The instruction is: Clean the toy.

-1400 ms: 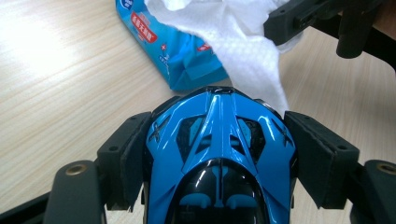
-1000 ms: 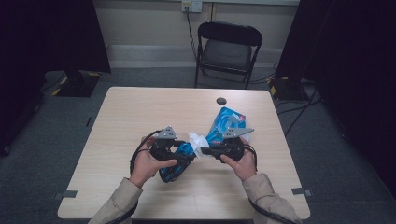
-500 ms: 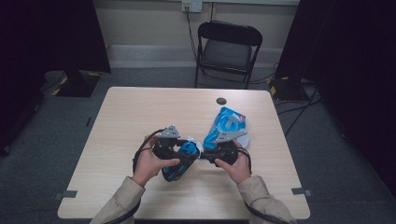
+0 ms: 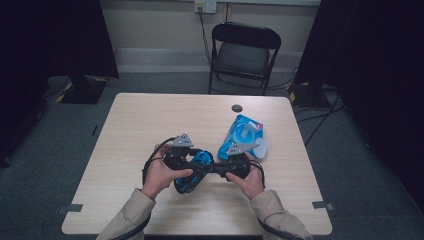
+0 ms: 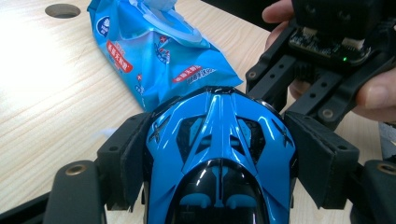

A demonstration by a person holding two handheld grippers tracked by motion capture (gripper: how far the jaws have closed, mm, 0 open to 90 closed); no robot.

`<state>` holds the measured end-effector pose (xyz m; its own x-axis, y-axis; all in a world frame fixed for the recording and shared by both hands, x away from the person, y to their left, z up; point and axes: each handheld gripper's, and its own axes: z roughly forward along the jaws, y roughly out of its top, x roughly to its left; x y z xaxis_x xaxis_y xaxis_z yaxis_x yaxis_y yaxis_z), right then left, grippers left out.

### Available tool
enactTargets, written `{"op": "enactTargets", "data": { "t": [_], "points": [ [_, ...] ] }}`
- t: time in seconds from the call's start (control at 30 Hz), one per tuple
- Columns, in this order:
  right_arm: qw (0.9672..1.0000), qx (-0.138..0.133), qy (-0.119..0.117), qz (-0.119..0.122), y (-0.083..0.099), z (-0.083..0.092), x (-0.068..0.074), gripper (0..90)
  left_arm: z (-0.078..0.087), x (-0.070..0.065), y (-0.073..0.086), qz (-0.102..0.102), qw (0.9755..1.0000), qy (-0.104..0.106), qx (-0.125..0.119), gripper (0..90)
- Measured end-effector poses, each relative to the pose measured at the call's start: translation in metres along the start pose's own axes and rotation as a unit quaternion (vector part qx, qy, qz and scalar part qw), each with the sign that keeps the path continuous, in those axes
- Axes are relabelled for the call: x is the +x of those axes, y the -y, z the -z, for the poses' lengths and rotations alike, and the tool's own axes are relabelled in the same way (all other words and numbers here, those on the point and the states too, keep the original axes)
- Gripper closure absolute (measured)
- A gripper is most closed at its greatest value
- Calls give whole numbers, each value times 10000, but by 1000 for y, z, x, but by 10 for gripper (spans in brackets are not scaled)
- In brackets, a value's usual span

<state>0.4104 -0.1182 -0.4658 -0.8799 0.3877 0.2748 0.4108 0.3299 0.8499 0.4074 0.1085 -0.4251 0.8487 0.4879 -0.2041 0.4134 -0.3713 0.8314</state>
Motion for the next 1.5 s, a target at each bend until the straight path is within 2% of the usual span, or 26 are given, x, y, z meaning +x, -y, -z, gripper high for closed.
{"op": "enactTargets", "data": {
  "t": [0.73, 1.03, 1.2, 1.5],
  "points": [
    [9996, 16, -248, -108, 15, -20, 7, 839, 0, -4, -7, -15, 9999, 51, -102, 261],
    [9995, 178, -249, -67, 18, -29, 11, 839, 3, -4, -7, -32, 9999, 33, -137, 262],
    [9997, 232, -105, -40, 17, -23, 7, 839, 8, -3, -5, -14, 9999, 15, -122, 261],
    [9997, 129, 194, -23, 9, 4, -5, 839, 19, 8, 5, 72, 9998, -174, -55, 262]
  ]
}}
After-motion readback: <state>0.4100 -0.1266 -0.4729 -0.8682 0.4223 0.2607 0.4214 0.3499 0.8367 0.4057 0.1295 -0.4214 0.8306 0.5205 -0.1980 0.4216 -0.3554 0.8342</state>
